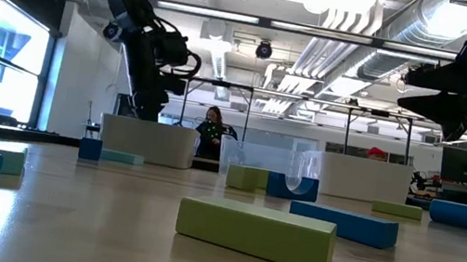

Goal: Sort & place blocks by color
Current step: Put the light blue block into the gray bin, then put the blue block into the transparent bin

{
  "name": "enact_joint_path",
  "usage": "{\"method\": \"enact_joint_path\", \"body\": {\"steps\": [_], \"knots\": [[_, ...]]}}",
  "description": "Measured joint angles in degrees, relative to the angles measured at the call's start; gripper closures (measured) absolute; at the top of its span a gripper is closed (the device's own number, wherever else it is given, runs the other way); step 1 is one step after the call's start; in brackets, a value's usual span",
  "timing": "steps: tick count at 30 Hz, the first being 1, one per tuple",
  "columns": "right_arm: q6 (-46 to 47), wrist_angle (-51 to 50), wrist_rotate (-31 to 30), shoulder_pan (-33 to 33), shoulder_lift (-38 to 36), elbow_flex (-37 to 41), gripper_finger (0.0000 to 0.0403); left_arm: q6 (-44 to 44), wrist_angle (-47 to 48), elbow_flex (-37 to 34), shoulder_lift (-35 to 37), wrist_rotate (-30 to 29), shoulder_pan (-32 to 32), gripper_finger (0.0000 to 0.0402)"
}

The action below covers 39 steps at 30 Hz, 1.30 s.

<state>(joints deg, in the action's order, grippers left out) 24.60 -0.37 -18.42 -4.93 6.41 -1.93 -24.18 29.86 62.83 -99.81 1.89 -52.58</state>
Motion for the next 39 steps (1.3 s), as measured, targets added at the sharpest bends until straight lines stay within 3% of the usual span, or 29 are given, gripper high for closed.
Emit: {"method": "enact_joint_path", "body": {"steps": [10,21,26,39], "knots": [[0.9,2.3,-1.4,0.0,0.0,0.0,0.019,0.0,-0.1,0.0,0.0,-1.5,-0.3,0.0265],[-3.1,9.1,-5.2,0.0,0.0,0.0,0.019,-1.0,-1.1,0.0,0.0,-1.7,-0.3,0.0206],[-4.8,9.4,-6.9,0.0,1.2,-2.0,0.019,-1.1,-2.9,0.0,0.0,-6.7,-0.2,0.0195],[-18.5,8.2,-9.2,0.1,18.3,-15.2,0.019,-0.6,3.1,8.2,0.4,-6.6,0.8,0.0211]]}}
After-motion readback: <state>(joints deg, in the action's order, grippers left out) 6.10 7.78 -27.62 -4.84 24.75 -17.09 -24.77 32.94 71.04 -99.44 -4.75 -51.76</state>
